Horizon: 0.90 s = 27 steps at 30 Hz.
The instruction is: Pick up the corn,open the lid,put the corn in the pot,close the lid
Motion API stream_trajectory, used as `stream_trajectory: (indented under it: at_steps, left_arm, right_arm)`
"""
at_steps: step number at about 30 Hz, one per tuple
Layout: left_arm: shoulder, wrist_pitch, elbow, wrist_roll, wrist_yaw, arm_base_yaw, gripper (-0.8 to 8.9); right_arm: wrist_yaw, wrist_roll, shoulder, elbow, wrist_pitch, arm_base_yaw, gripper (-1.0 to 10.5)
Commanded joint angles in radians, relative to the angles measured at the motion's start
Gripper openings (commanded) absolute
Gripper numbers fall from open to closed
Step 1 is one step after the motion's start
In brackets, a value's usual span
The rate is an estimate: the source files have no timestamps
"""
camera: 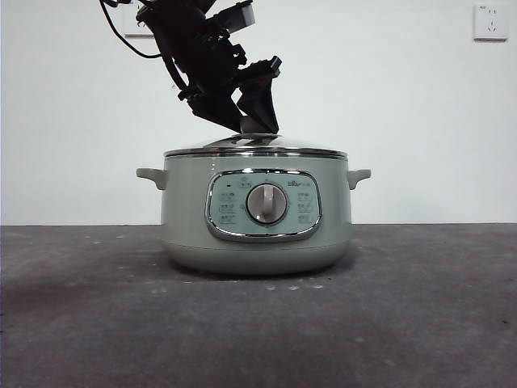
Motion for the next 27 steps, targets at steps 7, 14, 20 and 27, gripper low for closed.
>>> stream_trajectory:
  at_steps: [7,14,20,27]
  left_arm:
    - [0.012,-0.098,0.108,0.005,-0.005,0.005,4.37]
    - [-0.028,-0.354,0.27,0.005,0.044,0.005,4.37]
    - [-0.186,-0.5,0.279,-0.004,0.048,0.006,4.37]
    - [-0.375,-0.777,0.279,-0.024,0.085,0.007,4.37]
  right_arm:
    - [0.004,0.007,-0.005,-0.008,-0.026,0.001,5.3]
    - [0.024,-0.001,-0.005,-0.008,-0.026,0.001,5.3]
    - [0.03,-0.019,-0.005,-0.008,-0.026,0.001,5.3]
    - [0.052,-0.028,-0.004,-0.008,-0.026,0.001,5.3]
